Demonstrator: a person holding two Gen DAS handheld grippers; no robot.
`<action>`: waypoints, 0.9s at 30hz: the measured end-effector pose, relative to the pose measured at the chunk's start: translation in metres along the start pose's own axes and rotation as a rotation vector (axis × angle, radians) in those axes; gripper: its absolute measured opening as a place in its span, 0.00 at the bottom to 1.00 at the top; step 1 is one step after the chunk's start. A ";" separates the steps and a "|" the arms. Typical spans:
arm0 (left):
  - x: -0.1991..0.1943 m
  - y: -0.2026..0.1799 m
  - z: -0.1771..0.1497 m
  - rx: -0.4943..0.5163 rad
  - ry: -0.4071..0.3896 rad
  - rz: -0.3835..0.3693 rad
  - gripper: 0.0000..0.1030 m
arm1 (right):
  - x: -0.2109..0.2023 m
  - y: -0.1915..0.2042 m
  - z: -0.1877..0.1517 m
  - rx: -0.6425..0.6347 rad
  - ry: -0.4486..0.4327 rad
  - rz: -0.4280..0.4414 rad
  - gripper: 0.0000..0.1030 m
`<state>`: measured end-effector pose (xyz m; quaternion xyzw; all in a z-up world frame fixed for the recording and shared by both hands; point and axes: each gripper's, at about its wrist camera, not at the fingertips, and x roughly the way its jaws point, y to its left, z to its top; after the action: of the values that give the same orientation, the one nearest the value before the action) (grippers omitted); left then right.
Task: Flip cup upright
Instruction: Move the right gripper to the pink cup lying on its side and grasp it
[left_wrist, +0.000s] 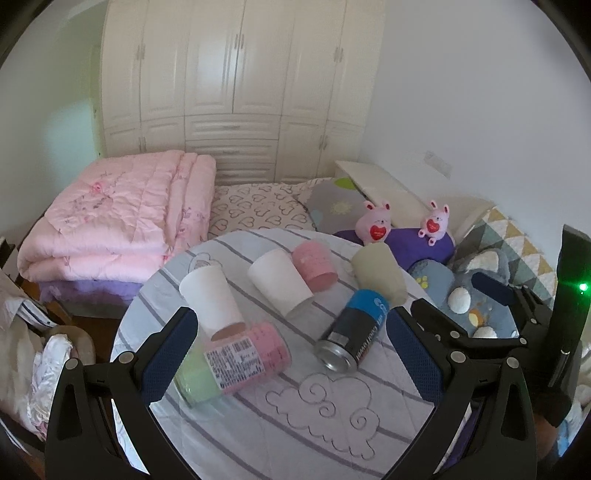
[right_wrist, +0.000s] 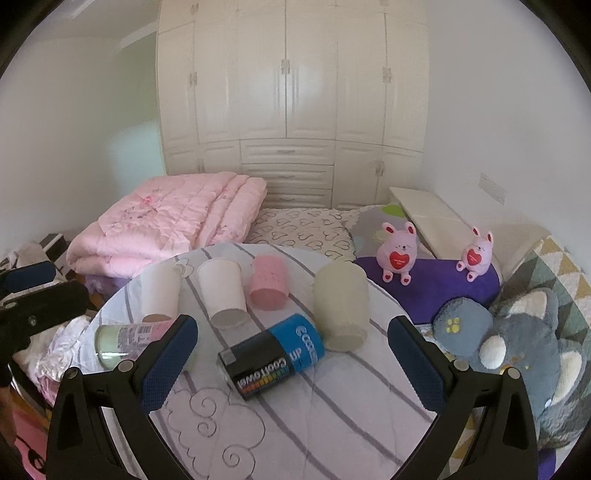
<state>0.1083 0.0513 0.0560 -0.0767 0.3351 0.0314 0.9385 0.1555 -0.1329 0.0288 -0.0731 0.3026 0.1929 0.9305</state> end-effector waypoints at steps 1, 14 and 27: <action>0.004 0.000 0.003 0.000 0.004 0.008 1.00 | 0.005 0.000 0.003 -0.005 0.001 0.003 1.00; 0.063 0.022 0.040 -0.052 0.040 0.079 1.00 | 0.092 0.010 0.048 -0.014 0.147 0.088 1.00; 0.111 0.040 0.051 -0.072 0.074 0.038 1.00 | 0.204 0.007 0.065 0.094 0.354 0.107 1.00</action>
<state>0.2217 0.1005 0.0199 -0.1054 0.3697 0.0582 0.9213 0.3390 -0.0457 -0.0402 -0.0460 0.4738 0.2121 0.8535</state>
